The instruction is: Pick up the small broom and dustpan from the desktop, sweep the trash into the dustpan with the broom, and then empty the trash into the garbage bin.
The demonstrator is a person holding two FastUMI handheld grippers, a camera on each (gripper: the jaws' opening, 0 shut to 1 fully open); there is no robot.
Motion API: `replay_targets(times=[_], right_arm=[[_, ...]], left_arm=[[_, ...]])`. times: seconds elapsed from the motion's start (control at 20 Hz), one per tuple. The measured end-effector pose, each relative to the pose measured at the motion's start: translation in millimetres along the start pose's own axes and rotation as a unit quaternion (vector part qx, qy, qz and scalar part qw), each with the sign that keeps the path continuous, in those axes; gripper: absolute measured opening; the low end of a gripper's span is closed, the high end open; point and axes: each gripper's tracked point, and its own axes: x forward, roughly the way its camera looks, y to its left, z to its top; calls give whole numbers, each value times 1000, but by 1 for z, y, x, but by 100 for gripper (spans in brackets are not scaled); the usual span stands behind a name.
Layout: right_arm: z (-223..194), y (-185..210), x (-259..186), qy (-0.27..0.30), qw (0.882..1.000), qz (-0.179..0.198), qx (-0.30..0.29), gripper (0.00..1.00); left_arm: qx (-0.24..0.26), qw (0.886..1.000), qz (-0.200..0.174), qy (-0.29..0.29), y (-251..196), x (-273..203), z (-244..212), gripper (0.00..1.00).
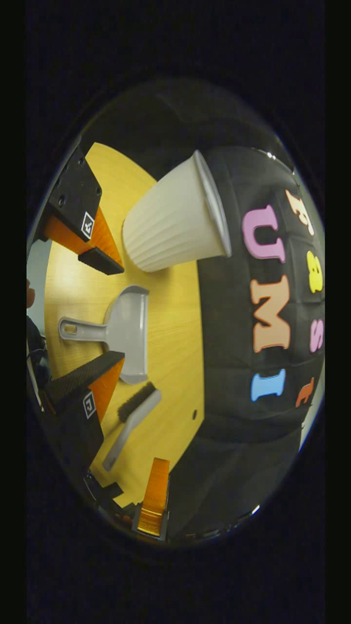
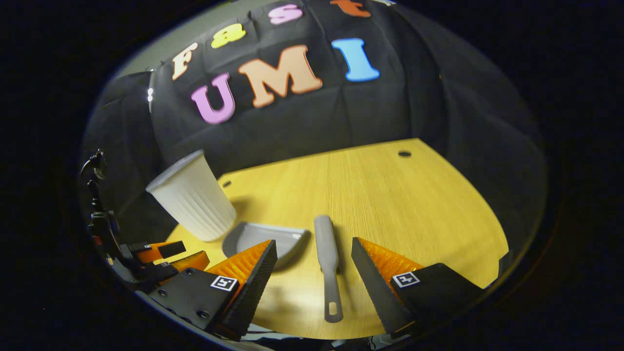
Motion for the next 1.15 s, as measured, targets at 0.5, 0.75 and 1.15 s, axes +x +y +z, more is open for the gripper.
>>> replay_targets(times=[0.5,0.75,1.15], right_arm=[[66,36,-113,-218,973,-62,-45,98],[68,52,-107,-218,974,-48,-44,98],[72,47,-122,-237,968,-80,-33,98]], left_arm=[[-58,977,17,-203,40,-93,134,94],[-43,970,4,-239,41,-110,152,94],[-41,971,-19,-235,36,-107,148,93]])
